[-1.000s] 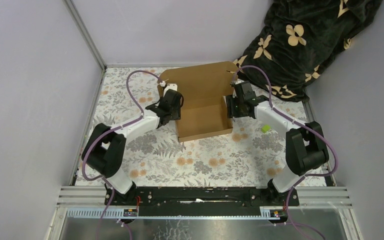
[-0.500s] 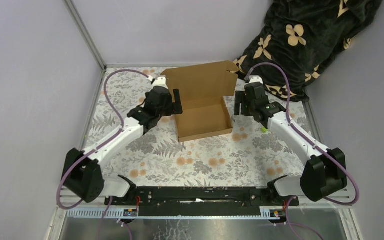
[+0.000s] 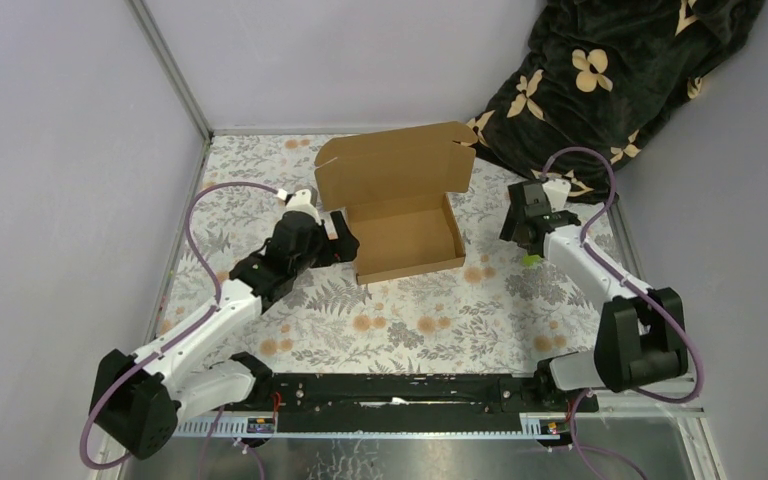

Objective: Fold the paper box

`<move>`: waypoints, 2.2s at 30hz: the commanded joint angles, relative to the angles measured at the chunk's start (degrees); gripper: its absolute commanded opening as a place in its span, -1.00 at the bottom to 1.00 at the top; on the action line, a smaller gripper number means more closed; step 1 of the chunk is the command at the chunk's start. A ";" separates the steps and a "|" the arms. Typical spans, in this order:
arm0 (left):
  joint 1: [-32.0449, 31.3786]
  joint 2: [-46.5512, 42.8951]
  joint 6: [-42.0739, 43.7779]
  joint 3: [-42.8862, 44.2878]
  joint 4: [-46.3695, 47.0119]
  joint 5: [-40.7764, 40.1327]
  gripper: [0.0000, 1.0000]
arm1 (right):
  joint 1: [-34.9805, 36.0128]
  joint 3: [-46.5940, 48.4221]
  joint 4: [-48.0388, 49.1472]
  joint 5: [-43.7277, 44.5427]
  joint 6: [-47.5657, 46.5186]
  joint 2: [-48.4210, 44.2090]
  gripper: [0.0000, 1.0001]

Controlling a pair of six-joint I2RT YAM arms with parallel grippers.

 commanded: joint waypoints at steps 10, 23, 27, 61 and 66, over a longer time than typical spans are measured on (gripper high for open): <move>-0.85 -3.23 -1.28 -1.56 4.01 3.20 0.97 | -6.91 -1.47 3.39 -7.72 3.64 9.45 0.90; -0.86 -1.71 -1.17 -0.58 3.98 3.27 0.97 | -9.24 -0.97 5.31 -8.54 4.90 14.43 0.65; -0.81 -1.52 -1.10 -0.18 3.84 2.92 0.97 | -10.26 -1.66 6.37 -9.22 4.92 14.31 0.32; -1.75 -1.63 -1.43 9.21 0.39 -1.00 0.97 | 15.14 22.82 2.13 -25.93 -4.26 9.70 -1.00; -1.65 -3.62 -1.31 10.16 -3.10 -2.88 0.97 | 18.96 24.92 5.53 -23.16 -5.00 16.60 -1.00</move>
